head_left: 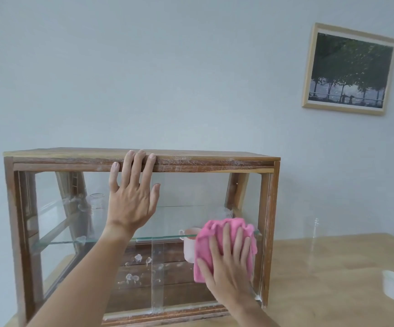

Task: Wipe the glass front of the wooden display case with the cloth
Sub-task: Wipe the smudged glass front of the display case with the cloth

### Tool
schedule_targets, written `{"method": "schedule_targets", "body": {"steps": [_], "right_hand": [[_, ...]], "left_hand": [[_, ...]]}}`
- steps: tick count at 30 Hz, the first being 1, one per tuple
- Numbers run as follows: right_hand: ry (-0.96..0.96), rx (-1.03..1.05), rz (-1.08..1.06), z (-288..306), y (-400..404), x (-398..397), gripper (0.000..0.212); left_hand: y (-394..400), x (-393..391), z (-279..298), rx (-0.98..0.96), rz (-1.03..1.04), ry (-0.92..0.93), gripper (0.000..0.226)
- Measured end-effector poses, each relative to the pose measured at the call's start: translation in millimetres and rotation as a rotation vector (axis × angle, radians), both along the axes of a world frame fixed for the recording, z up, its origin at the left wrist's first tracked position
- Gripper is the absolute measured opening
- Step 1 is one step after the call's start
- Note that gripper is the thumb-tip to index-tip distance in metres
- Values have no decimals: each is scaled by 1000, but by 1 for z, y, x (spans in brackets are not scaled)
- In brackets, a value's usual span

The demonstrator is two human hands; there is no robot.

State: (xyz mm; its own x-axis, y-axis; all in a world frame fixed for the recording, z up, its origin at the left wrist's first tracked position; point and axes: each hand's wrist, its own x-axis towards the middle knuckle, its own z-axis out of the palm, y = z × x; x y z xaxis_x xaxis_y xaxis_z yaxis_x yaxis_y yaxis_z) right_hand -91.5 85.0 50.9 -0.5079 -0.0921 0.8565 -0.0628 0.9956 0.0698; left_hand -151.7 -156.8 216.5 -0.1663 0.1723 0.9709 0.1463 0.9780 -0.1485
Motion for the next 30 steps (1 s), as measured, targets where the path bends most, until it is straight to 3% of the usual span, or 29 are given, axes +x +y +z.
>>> {"method": "schedule_targets", "body": {"steps": [3, 7, 8, 9, 12, 14, 16, 18, 20, 22, 24, 26, 30], "right_hand": [[47, 161, 7, 30, 24, -6, 80], [164, -417, -56, 111, 0, -19, 77], [167, -428, -49, 117, -8, -20, 77], [146, -307, -24, 114, -14, -20, 77], [34, 329, 143, 62, -12, -18, 78], [-8, 530, 187, 29, 5, -16, 78], [-6, 415, 124, 4, 17, -12, 79], [3, 64, -6, -3, 21, -6, 79], [44, -311, -64, 14, 14, -6, 78], [95, -480, -30, 49, -3, -11, 76], [122, -364, 18, 79, -22, -18, 73], [129, -71, 72, 87, -40, -27, 72], [38, 453, 260, 36, -60, -29, 75]], "left_hand": [[2, -1, 0, 8, 4, 12, 63], [2, -2, 0, 8, 7, 19, 63], [2, -2, 0, 11, 6, 19, 63], [2, -2, 0, 16, 2, 21, 63], [3, -1, -1, 18, -3, 23, 63], [3, 0, 0, 15, 0, 28, 63], [3, 0, 1, 14, -1, 35, 63], [3, 0, 1, 15, 1, 44, 63], [4, 0, 1, 10, 2, 52, 63], [3, 0, 1, 9, 3, 59, 62], [4, -1, 1, 12, -3, 64, 62], [3, -2, 0, 10, -7, 64, 62], [2, -1, 0, 18, -24, 58, 60]]}}
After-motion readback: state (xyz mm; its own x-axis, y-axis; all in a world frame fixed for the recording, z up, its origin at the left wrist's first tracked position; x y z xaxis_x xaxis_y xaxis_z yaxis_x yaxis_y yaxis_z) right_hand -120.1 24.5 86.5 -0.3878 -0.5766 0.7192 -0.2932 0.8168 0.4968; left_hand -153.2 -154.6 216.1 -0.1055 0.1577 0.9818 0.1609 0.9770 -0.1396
